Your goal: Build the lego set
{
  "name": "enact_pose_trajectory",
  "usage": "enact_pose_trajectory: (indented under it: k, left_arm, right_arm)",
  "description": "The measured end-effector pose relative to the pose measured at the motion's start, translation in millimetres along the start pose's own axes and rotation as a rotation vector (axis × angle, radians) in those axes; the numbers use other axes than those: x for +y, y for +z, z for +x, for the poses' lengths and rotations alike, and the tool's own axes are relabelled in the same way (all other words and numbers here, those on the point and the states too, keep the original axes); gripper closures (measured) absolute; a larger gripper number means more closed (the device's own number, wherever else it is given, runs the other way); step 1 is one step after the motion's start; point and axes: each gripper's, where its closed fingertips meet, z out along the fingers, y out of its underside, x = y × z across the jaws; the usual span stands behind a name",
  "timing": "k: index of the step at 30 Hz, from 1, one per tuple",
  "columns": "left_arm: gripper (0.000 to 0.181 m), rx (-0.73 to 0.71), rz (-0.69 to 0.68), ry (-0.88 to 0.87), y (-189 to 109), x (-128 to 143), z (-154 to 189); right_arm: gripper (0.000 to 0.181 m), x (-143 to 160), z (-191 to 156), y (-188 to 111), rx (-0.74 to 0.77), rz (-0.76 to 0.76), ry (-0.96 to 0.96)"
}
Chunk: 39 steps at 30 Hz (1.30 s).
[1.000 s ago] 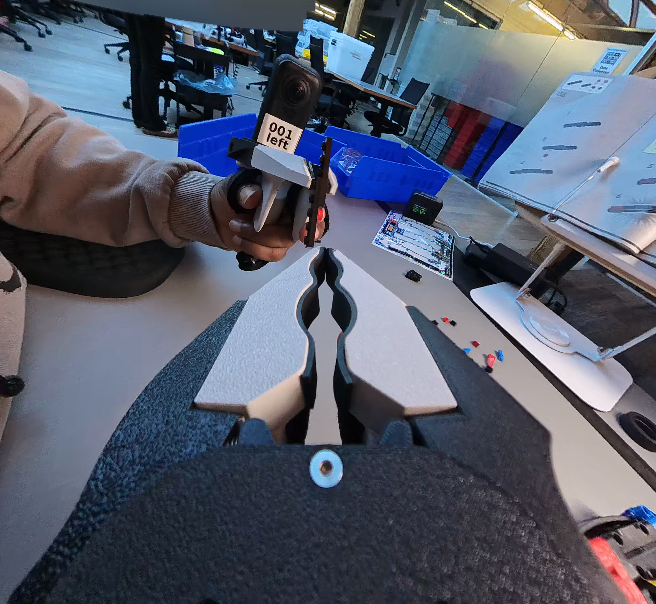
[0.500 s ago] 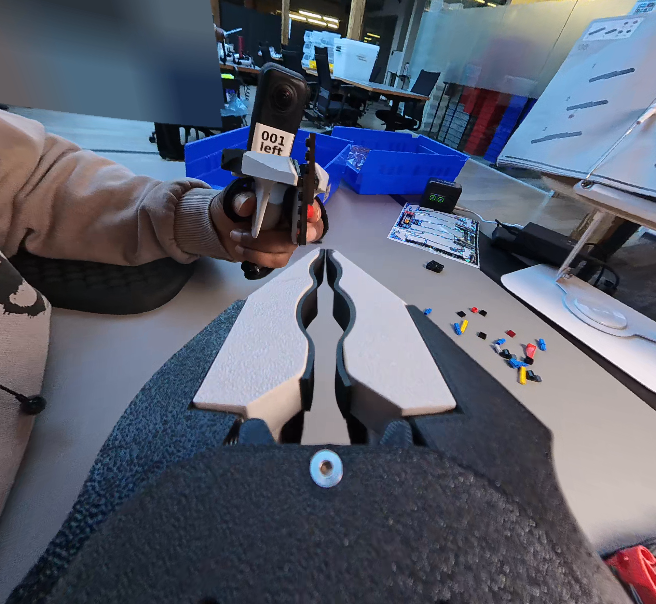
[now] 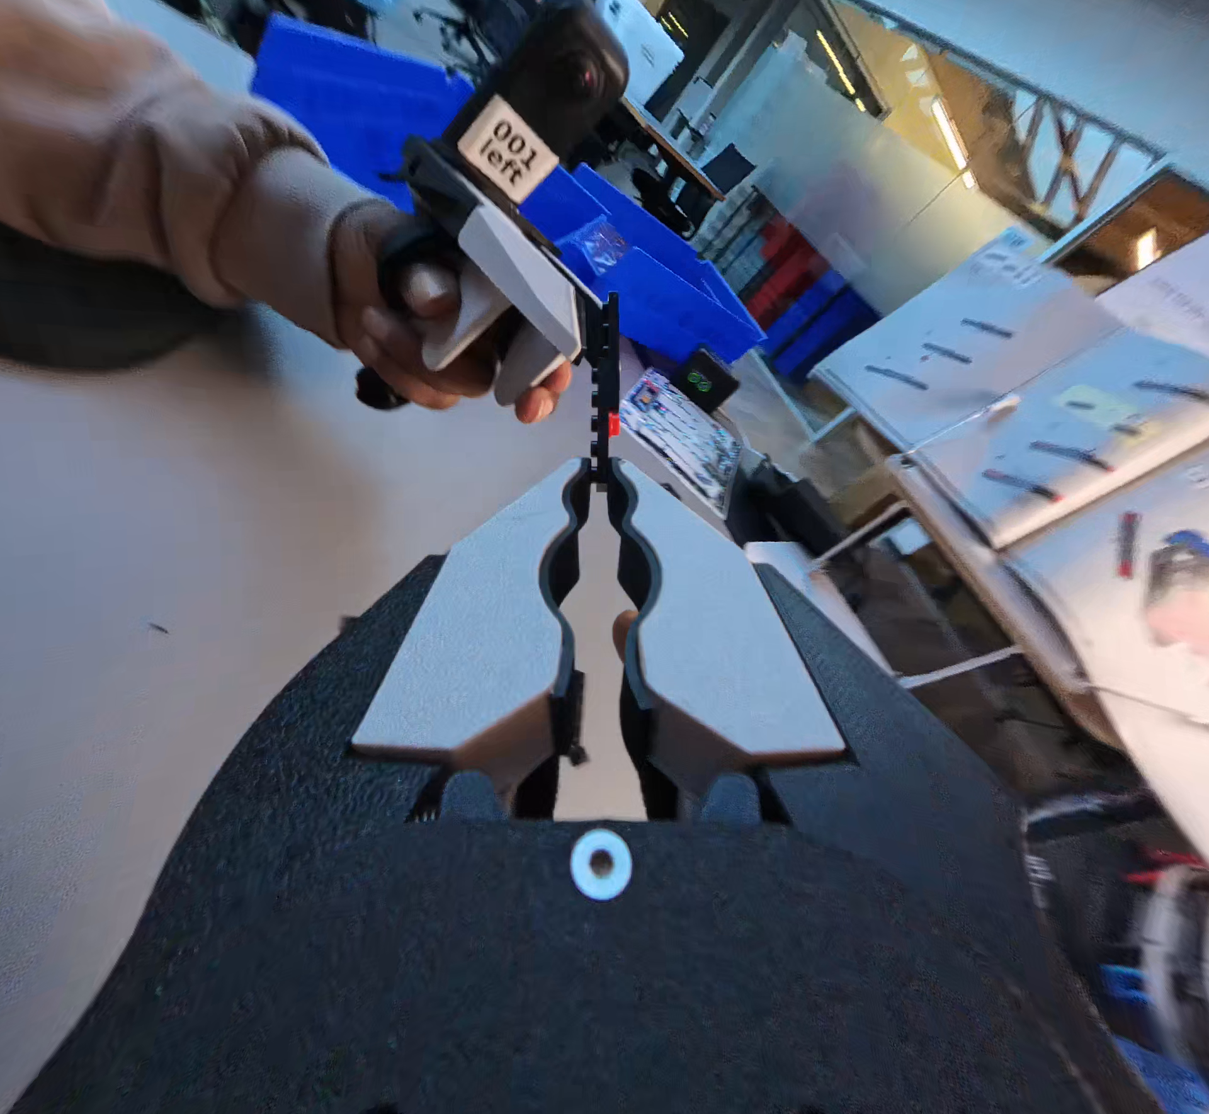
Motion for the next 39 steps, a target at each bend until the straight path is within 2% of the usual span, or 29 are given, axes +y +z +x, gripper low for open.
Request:
enact_pose_trajectory:
  k: [2,5,12,17,19,24,28,34,39]
  left_arm:
    - [0.167,-0.027,-0.038,-0.013,0,6,-4]
    - [0.162,-0.048,-0.071,-0.054,3,12,-7]
    - [0.167,-0.115,-0.171,-0.078,7,28,-14]
    - [0.176,-0.14,-0.185,-0.098,8,35,-17]
    - [0.175,-0.145,-0.193,-0.078,8,37,-18]
    - [0.176,-0.142,-0.22,0.01,7,44,-17]
    - [0.176,-0.111,-0.238,0.041,8,48,-11]
    - [0.176,-0.083,-0.291,0.053,11,61,-7]
    - [0.171,-0.183,-0.424,0.057,4,85,-27]
  right_arm:
    - [0.179,7,0,-2,0.043,-0.044,-0.164]
    - [0.179,12,-2,-2,0.07,-0.055,-0.252]
    - [0.18,24,-2,0,0.134,-0.122,-0.471]
    - [0.179,28,-4,2,0.149,-0.134,-0.525]
    - [0.179,30,-5,3,0.139,-0.117,-0.423]
    - [0.174,35,-12,3,-0.027,-0.026,0.075]
    - [0.172,34,-20,1,-0.167,0.025,0.294]
    - [0.175,42,-36,-3,-0.312,-0.014,0.388]
    - [0.176,70,-44,4,-0.322,-0.156,0.38]
